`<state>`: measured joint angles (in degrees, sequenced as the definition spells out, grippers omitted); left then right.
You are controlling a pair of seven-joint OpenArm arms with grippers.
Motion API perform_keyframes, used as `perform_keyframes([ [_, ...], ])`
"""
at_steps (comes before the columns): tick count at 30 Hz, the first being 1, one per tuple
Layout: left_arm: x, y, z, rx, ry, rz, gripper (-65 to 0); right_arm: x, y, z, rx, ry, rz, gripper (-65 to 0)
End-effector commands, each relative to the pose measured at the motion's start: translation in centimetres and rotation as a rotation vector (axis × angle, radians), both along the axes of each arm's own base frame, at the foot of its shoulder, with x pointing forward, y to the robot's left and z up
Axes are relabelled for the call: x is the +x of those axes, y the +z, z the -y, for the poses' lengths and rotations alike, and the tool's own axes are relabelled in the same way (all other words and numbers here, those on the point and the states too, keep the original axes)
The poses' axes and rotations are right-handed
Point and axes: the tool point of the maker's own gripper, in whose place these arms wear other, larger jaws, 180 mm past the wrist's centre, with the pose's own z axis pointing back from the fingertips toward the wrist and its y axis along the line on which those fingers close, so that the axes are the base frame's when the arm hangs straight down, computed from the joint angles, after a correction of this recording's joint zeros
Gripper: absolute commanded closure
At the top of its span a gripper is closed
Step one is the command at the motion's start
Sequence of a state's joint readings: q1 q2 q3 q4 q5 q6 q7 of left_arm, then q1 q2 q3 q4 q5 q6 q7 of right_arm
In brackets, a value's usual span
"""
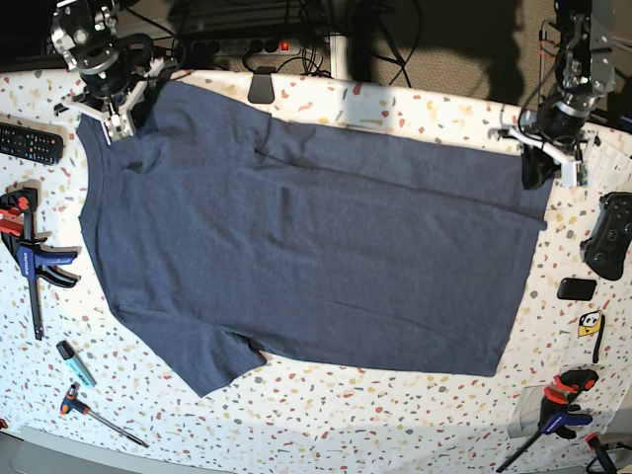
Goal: Fold the T-shirt properly
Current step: 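Pull the shirt's shoulder edge taut with both grippers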
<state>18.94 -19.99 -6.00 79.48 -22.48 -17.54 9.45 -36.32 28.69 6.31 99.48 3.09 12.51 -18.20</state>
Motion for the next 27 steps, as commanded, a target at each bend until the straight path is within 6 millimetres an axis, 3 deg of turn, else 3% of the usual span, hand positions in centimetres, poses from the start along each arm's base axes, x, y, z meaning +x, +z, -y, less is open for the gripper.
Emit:
perform_keyframes([
  [1, -2.9, -2.3, 0.2, 0.039, -0.039, -0.15, 0.0, -0.4, 0.4, 0.7, -0.012, -0.005, -0.001, 0.0],
  [5, -4.4, -1.9, 0.8, 0.076, -0.079, -0.154, 0.0, -0.6, 1.5, 3.2, -0.034, -0.088, 0.041, 0.0],
  [9, -5.1, -1.6, 0.7, 0.099, -0.093, -0.157, 0.0, -0.4, 2.2, 4.5, -0.047, -0.1, 0.053, 0.0],
  [17, -6.2, -0.2, -0.6, 0.126, -0.069, -0.155, 0.0, 0.3, 3.1, 5.1, -0.053, -0.107, 0.101, 0.0],
  [21, -5.0, 2.1, -0.7, 0.142, -0.068, -0.086, 0.0, 1.4, 3.7, 5.0, -0.05, -0.103, 0.135, 0.0],
  [27, -1.7, 7.4, -0.4, 0.165, -0.075, 0.085, 0.0, 2.4, 4.3, 4.9, -0.049, -0.102, 0.162, 0.0],
])
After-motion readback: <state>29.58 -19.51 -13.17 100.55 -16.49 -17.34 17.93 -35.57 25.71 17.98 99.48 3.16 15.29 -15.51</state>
